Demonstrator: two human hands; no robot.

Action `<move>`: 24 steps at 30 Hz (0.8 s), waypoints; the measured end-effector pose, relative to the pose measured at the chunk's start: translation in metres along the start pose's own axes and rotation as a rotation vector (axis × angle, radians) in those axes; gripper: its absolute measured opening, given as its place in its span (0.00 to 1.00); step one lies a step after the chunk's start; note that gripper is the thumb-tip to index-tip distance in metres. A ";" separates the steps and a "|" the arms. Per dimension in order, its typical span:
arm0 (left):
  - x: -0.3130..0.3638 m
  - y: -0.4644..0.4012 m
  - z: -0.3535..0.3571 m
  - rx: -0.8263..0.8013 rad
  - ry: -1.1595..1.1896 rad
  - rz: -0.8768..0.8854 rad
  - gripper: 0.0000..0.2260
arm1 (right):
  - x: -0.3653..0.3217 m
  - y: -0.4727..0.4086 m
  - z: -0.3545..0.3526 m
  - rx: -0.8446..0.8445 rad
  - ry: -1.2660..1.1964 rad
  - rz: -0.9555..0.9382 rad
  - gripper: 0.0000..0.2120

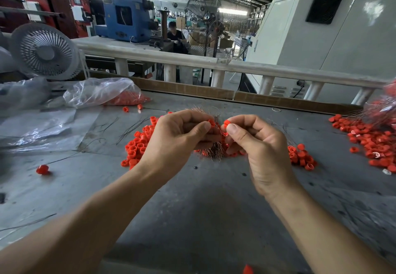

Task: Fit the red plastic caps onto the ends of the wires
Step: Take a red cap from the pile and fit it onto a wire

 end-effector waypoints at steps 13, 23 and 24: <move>0.006 0.004 0.006 -0.041 -0.076 0.037 0.07 | -0.011 0.003 0.004 -0.017 0.168 -0.120 0.03; 0.011 0.008 0.011 -0.069 -0.134 0.071 0.09 | -0.016 0.006 0.009 -0.027 0.368 -0.183 0.06; 0.011 0.008 0.010 -0.068 -0.131 0.072 0.09 | -0.016 0.006 0.010 -0.034 0.380 -0.186 0.08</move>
Point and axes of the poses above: each hand's wrist, its own y-axis away from the middle knuckle, its own z-axis out of the palm, x = y × z, the point moved 9 cm from there along -y, towards the middle knuckle, and after that the axes turned 3 degrees about -y, right-handed, at the moved point
